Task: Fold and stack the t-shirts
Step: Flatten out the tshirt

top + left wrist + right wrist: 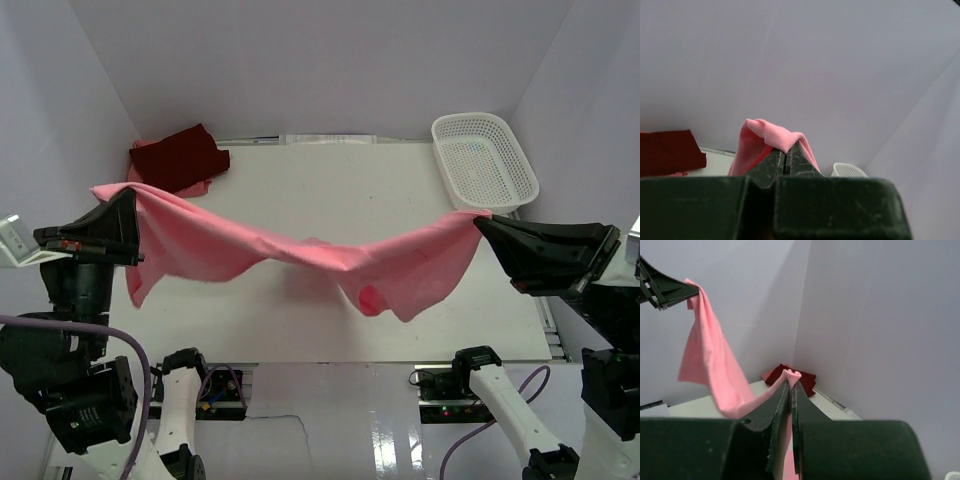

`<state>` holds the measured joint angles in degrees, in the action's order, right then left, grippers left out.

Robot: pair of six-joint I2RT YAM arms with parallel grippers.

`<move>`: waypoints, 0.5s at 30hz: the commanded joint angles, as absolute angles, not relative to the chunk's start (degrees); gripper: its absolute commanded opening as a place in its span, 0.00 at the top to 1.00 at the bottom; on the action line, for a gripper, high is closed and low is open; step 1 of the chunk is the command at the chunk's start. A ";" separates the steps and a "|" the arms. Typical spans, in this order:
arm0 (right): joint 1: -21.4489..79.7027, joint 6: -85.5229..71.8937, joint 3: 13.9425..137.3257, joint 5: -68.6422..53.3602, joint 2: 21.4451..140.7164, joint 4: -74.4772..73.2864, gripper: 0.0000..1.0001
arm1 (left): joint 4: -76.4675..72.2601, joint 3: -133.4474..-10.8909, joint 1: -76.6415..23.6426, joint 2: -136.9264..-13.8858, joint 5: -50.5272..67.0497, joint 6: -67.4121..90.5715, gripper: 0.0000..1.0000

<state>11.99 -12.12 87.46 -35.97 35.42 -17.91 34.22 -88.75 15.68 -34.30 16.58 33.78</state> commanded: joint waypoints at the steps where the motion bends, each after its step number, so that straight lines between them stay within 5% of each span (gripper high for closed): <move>1: 11.69 -13.36 92.63 -31.50 36.55 -18.71 0.92 | 38.48 -90.17 14.77 -37.26 10.03 35.68 1.00; 9: 11.78 -15.29 84.48 -17.51 49.74 -25.05 0.92 | 35.08 -64.90 14.77 -46.15 20.39 37.44 1.00; 15: 7.66 -15.81 85.87 -22.82 63.70 -22.34 0.92 | 23.77 -53.09 14.16 -57.72 24.33 39.27 1.00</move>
<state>10.41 -14.31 84.55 -21.26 60.36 -24.38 31.51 -53.82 14.83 -55.05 19.57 37.34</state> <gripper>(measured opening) 0.081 0.026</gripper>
